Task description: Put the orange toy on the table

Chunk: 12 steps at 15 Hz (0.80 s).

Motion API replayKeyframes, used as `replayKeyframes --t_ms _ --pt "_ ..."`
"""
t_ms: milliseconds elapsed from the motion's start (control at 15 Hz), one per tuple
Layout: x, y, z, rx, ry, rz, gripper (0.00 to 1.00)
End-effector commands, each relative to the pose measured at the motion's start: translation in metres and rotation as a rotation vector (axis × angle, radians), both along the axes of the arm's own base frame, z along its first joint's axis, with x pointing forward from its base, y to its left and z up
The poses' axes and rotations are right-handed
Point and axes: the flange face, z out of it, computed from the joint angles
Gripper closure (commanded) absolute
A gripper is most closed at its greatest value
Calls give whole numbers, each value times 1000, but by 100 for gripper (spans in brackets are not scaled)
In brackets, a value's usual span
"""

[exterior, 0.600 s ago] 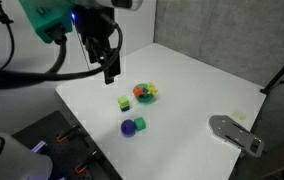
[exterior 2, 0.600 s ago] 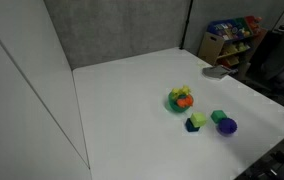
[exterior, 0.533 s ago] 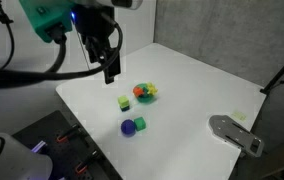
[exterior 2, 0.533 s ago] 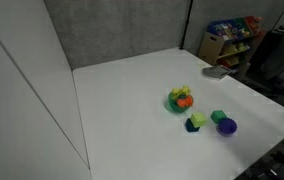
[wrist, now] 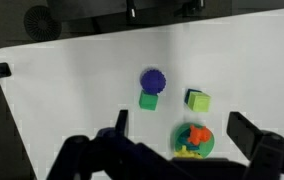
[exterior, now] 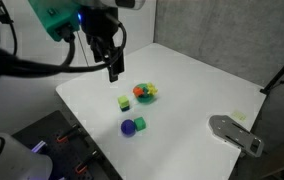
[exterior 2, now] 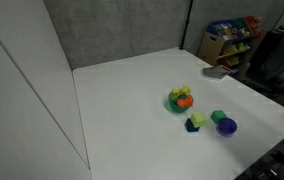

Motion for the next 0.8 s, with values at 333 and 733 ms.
replayKeyframes --t_ms 333,733 --pt "82 41 -22 4 -11 -78 0" --pt "148 74 -66 20 2 -129 0"
